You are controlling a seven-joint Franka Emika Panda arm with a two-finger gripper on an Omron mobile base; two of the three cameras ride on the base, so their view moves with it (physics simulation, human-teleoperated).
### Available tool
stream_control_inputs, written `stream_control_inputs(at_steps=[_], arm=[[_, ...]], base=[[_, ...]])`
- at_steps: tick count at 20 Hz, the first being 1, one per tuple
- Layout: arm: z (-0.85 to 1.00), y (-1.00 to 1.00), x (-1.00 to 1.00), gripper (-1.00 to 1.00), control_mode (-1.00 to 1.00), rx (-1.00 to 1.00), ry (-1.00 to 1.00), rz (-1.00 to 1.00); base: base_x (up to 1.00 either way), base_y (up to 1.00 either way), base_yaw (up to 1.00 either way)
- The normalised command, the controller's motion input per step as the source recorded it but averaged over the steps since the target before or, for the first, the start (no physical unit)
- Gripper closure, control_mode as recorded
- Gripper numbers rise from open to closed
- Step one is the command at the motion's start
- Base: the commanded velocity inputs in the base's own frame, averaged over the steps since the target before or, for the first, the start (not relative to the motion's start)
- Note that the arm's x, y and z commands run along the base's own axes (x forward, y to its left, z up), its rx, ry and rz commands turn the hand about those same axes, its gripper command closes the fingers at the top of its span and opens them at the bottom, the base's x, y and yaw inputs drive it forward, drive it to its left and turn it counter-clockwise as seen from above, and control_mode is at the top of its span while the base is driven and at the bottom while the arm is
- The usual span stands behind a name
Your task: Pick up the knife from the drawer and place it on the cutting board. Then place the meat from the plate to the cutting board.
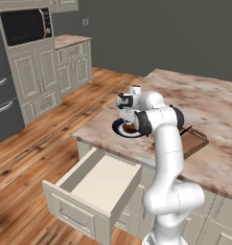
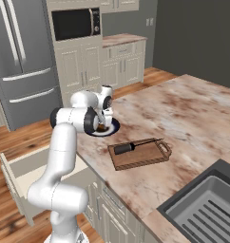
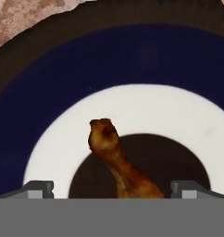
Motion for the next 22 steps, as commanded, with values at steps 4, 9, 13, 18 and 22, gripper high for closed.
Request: stream_control_inputs(at_steps=[4, 9, 13, 18, 22], arm=[[-0.25, 0.03, 0.0, 1.0, -1.0, -0.01, 0.02, 0.0], [-0.28, 0.01, 0.0, 1.0, -1.0, -0.01, 0.02, 0.0], [-0.14, 0.0, 0.0, 1.0, -1.0, 0.0, 0.0, 0.0], [0.1, -0.01, -0.09, 1.0, -1.0, 0.0, 0.0, 0.0], [0.47, -0.18, -0.33, 1.0, -1.0, 0.0, -0.03, 0.0]], base=[[0.0, 0.0, 0.0], [0.0, 0.0, 0.0], [0.0, 0.0, 0.0], [0.0, 0.0, 0.0], [0.0, 0.0, 0.0]])
